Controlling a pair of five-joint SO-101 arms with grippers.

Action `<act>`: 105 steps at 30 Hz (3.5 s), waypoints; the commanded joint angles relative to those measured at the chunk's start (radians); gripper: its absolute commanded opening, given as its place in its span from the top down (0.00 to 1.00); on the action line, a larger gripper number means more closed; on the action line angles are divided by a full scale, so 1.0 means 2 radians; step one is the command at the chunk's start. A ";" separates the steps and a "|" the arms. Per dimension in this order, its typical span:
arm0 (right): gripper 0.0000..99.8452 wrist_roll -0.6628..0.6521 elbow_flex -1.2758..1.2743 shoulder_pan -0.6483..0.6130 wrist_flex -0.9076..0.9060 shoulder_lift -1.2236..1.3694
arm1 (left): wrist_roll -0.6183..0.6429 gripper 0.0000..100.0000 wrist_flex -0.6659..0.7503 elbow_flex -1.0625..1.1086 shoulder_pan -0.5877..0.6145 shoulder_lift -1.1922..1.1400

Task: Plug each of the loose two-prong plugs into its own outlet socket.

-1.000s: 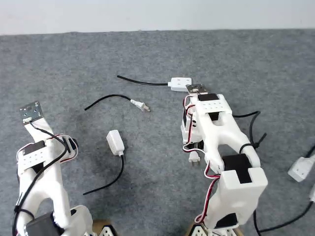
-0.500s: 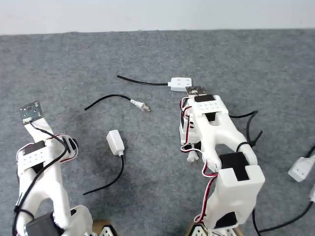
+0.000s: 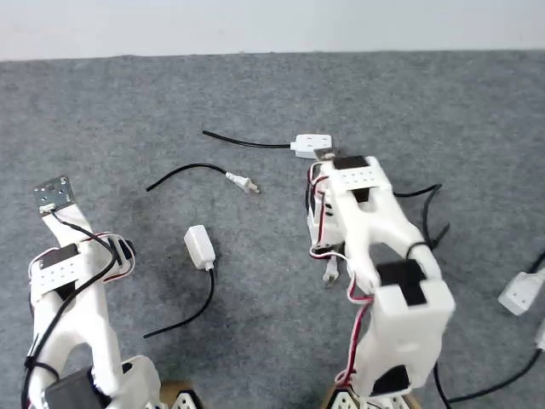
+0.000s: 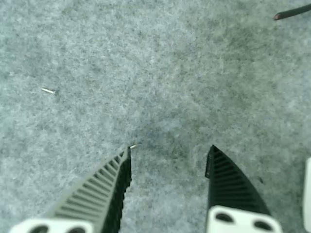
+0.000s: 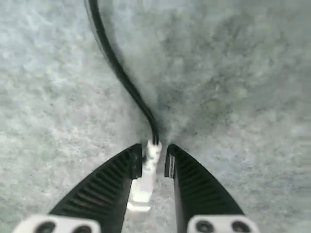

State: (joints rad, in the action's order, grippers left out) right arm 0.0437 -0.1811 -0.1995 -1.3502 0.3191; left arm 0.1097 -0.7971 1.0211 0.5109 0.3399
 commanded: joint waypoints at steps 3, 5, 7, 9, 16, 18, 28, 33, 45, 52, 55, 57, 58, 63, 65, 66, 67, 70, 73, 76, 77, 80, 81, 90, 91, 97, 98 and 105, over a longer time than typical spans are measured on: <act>0.90 -0.005 -0.035 0.002 0.006 -0.098 | -0.005 0.77 -0.002 -0.022 -0.004 0.008; 0.90 -0.005 -0.049 0.002 0.010 -0.117 | -0.005 0.77 -0.002 -0.022 -0.004 0.008; 0.94 -0.005 -0.063 -0.001 0.010 -0.132 | -0.005 0.77 -0.002 -0.022 -0.004 0.008; 1.00 -0.005 -0.080 -0.008 0.016 -0.147 | -0.005 0.77 -0.002 -0.022 -0.004 0.008; 0.99 -0.004 -0.143 -0.049 0.045 -0.168 | -0.005 0.77 -0.002 -0.023 -0.004 0.008; 0.99 -0.004 -0.150 -0.046 0.053 -0.168 | -0.005 0.77 -0.002 -0.023 -0.004 0.008; 0.99 -0.039 -0.186 0.017 0.079 -0.171 | -0.005 0.77 -0.002 -0.023 -0.004 0.008; 0.99 -0.044 -0.185 0.020 0.079 -0.173 | -0.005 0.77 -0.002 -0.023 -0.004 0.008; 0.96 -0.043 -0.126 0.016 0.057 -0.174 | -0.005 0.77 -0.002 -0.023 -0.004 0.008; 0.91 -0.044 -0.120 0.017 0.061 -0.169 | -0.005 0.77 -0.002 -0.023 -0.004 0.008; 0.91 -0.046 -0.123 0.020 0.074 -0.168 | -0.005 0.77 -0.002 -0.023 -0.004 0.008; 0.91 -0.047 -0.126 0.026 0.079 -0.168 | -0.005 0.77 -0.002 -0.023 -0.004 0.008; 0.91 -0.047 -0.127 0.030 0.085 -0.168 | -0.005 0.77 -0.002 -0.023 -0.004 0.008; 0.91 -0.047 -0.128 0.040 0.096 -0.168 | -0.005 0.77 -0.002 -0.023 -0.004 0.008; 0.91 -0.047 -0.128 0.040 0.096 -0.168 | -0.005 0.77 -0.002 -0.023 -0.004 0.008; 0.91 -0.047 -0.128 0.039 0.096 -0.168 | -0.005 0.77 -0.002 -0.023 -0.004 0.008; 0.92 -0.047 -0.128 0.039 0.096 -0.167 | -0.005 0.77 -0.002 -0.023 -0.004 0.008; 0.99 -0.046 -0.128 0.039 0.112 -0.151 | -0.005 0.77 -0.002 -0.023 -0.004 0.008; 0.98 -0.047 -0.126 0.039 0.114 -0.129 | -0.005 0.77 -0.002 -0.023 -0.004 0.008; 0.97 -0.047 -0.125 0.038 0.115 -0.125 | -0.005 0.77 -0.002 -0.023 -0.004 0.008; 0.97 -0.047 -0.125 0.037 0.113 -0.126 | -0.005 0.77 -0.002 -0.023 -0.004 0.008; 0.97 -0.047 -0.126 0.036 0.113 -0.122 | -0.005 0.77 -0.002 -0.023 -0.004 0.008; 0.97 -0.047 -0.127 0.036 0.115 -0.121 | -0.005 0.77 -0.002 -0.023 -0.004 0.008; 0.97 -0.048 -0.154 0.013 0.118 -0.120 | -0.005 0.77 -0.002 -0.023 -0.004 0.008; 0.97 -0.048 -0.157 0.010 0.118 -0.120 | -0.005 0.77 -0.002 -0.023 -0.004 0.008; 0.94 -0.064 -0.159 0.010 0.117 -0.120 | -0.005 0.77 -0.002 -0.023 -0.004 0.008; 0.93 -0.066 -0.159 0.010 0.116 -0.119 | -0.005 0.77 -0.002 -0.023 -0.004 0.008; 0.91 -0.068 -0.154 0.010 0.117 -0.108 | -0.005 0.77 -0.002 -0.023 -0.004 0.008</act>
State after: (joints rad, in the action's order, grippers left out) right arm -0.0806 -0.5063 -0.1765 -1.1262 0.1089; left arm 0.1097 -0.7971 1.0211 0.5109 0.3399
